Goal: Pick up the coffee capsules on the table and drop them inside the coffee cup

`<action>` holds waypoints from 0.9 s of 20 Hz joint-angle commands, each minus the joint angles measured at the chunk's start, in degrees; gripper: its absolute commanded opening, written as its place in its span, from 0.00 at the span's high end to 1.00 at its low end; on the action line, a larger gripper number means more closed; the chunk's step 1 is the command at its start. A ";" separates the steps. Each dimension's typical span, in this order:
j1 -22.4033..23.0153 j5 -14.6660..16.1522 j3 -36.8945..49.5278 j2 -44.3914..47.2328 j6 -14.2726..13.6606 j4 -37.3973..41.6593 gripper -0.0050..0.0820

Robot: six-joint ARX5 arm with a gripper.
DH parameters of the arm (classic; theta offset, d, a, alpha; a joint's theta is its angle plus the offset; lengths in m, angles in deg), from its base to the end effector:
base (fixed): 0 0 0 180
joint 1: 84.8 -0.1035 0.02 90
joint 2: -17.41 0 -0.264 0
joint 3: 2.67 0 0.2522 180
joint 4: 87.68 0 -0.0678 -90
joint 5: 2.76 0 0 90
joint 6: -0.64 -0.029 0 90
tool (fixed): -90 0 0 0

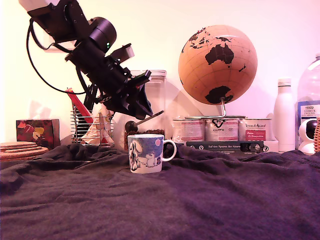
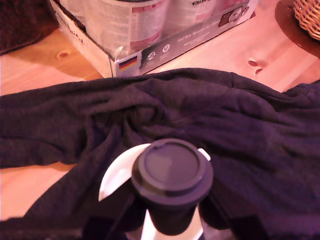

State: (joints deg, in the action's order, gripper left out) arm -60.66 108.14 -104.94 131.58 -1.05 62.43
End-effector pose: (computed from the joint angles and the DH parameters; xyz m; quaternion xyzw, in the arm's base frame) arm 0.4024 -0.1917 0.2291 0.0228 0.3512 -0.3630 0.8628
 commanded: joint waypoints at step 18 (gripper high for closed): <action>0.24 -0.44 0.02 2.47 0.22 -0.55 0.83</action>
State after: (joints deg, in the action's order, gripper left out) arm -60.57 107.90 -104.94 132.43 -1.01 61.17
